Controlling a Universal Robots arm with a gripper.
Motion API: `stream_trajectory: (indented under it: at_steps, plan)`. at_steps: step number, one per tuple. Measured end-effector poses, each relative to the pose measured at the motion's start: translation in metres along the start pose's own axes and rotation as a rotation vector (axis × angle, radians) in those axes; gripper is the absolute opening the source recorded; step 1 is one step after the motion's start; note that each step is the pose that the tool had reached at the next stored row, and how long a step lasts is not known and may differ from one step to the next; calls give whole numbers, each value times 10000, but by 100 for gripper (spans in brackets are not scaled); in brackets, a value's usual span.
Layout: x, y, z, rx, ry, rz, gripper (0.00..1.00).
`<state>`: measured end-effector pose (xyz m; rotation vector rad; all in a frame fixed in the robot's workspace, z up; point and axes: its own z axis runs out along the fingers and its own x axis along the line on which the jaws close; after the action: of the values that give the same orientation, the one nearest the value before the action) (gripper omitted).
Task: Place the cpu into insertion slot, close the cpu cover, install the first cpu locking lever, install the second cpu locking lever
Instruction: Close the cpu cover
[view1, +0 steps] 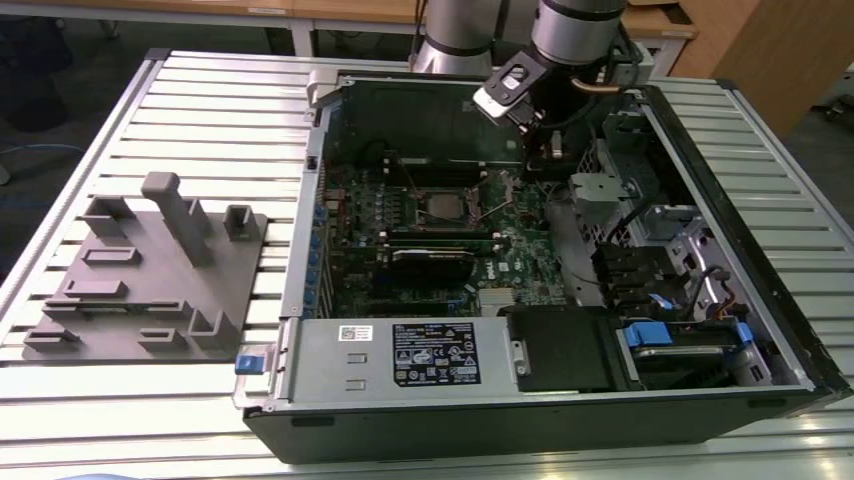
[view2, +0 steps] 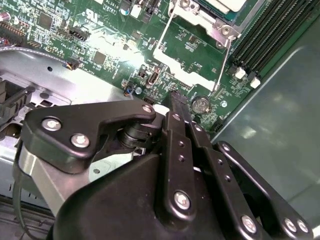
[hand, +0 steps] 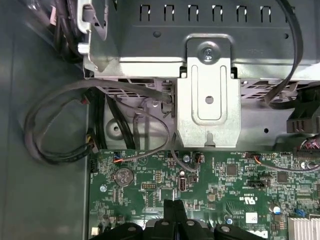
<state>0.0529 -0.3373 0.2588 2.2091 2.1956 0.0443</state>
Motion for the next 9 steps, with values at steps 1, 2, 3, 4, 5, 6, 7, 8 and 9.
stream_trajectory:
  at_steps: [1, 2, 3, 4, 5, 6, 7, 8, 9]
  plan:
    - [0, 1, 16, 0, -12, 0, 10]
    - [0, 2, 33, 0, -23, 0, 10]
    - [0, 2, 50, 0, -35, -1, 10]
    - [0, 2, 69, 0, -45, -2, 10]
    - [0, 2, 87, -1, -54, -2, 10]
    - [0, 1, 105, -1, -64, -3, 10]
    - [0, 1, 122, 0, -74, -4, 10]
    - [0, 1, 138, -1, -87, -4, 10]
    - [0, 0, 148, -1, -106, -6, 10]
